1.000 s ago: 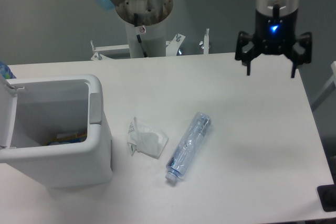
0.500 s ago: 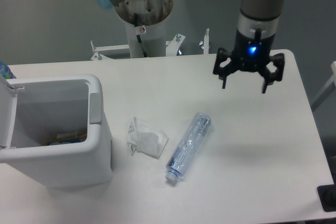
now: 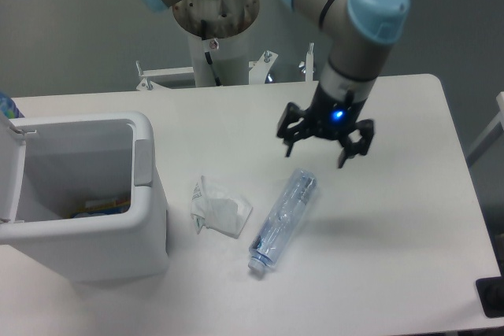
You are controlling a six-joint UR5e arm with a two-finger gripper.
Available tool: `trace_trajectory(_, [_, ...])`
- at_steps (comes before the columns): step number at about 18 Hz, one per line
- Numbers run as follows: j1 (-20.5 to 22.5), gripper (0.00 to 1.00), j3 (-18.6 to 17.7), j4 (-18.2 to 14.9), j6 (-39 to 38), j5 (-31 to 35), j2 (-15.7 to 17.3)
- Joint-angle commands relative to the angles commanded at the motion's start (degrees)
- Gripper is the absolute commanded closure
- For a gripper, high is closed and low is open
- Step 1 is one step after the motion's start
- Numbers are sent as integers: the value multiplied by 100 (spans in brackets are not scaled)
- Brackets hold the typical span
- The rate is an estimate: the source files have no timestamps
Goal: Place the trash in the trash can
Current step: 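Move the open gripper down toward the crumpled white tissue, then lower the gripper onto the tissue and close on it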
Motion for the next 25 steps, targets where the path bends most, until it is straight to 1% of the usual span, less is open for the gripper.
trace_trajectory(2, [-158, 0, -9, 315, -256, 9, -97])
trace_trajectory(5, [-290, 0, -131, 501, -292, 0, -176])
trace_trajectory(8, [-405, 0, -377, 765, -283, 0, -194])
trace_trajectory(10, [-475, 0, -474, 818, -283, 0, -273])
trace_trajectory(13, [-571, 0, -501, 809, -309, -26, -326])
trace_trajectory(16, [-651, 0, -641, 809, -353, 9, -396])
trace_trajectory(22, [-826, 0, -686, 844, -564, 18, -598])
trace_trajectory(24, [-844, 0, -686, 967, -739, 35, -686])
trace_trajectory(25, [-853, 0, -694, 976, -775, 53, -704])
